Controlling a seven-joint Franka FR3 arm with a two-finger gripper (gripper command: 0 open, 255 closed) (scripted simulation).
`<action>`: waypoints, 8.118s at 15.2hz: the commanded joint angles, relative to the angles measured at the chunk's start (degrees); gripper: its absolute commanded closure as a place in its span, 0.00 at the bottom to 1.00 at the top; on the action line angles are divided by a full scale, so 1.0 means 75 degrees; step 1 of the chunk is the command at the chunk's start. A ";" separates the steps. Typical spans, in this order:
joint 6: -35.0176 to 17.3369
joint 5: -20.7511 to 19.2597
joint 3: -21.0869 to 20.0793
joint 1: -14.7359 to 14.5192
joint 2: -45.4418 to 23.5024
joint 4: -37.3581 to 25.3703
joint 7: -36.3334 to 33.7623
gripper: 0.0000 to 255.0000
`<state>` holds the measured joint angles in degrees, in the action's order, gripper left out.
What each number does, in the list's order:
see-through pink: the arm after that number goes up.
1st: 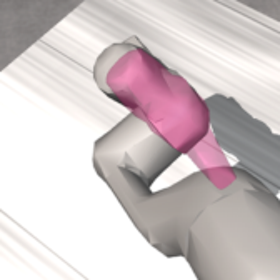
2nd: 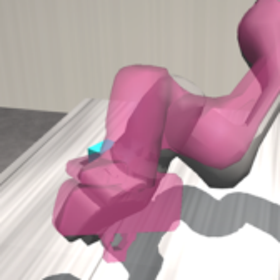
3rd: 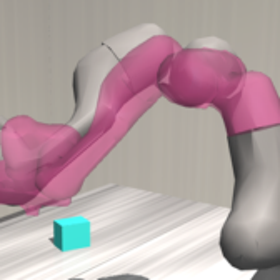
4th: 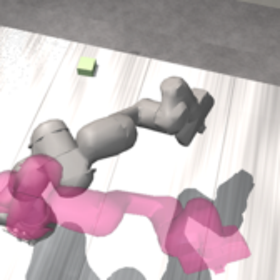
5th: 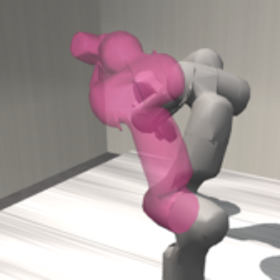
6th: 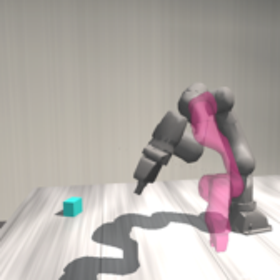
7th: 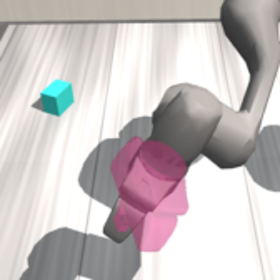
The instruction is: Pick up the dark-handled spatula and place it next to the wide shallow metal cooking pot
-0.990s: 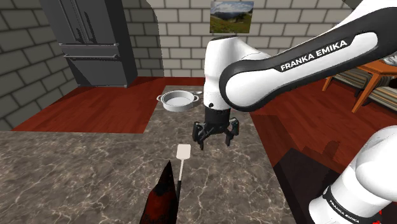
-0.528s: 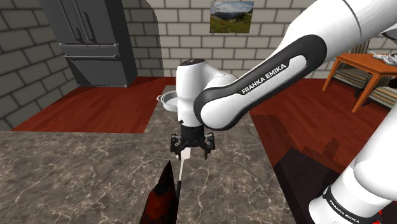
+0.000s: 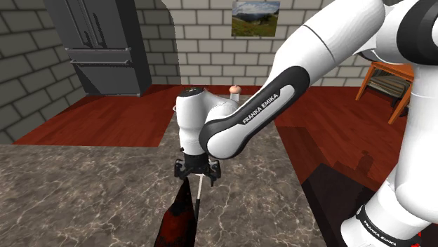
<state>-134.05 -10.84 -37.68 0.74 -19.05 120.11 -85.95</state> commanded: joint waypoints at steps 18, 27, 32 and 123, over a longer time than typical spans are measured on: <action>-0.0380 -0.0303 0.0176 -0.0156 -0.0345 0.0089 -0.0213 1.00; 0.0022 0.0030 -0.0025 0.0006 0.0046 0.0013 -0.0013 1.00; 0.0442 0.0350 -0.0188 0.0143 0.0420 -0.0107 0.0179 1.00; 0.2561 0.0015 0.2199 0.3356 -0.2092 -0.4610 0.6149 0.00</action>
<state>-115.07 -10.78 -21.16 25.89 -34.84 85.62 -39.87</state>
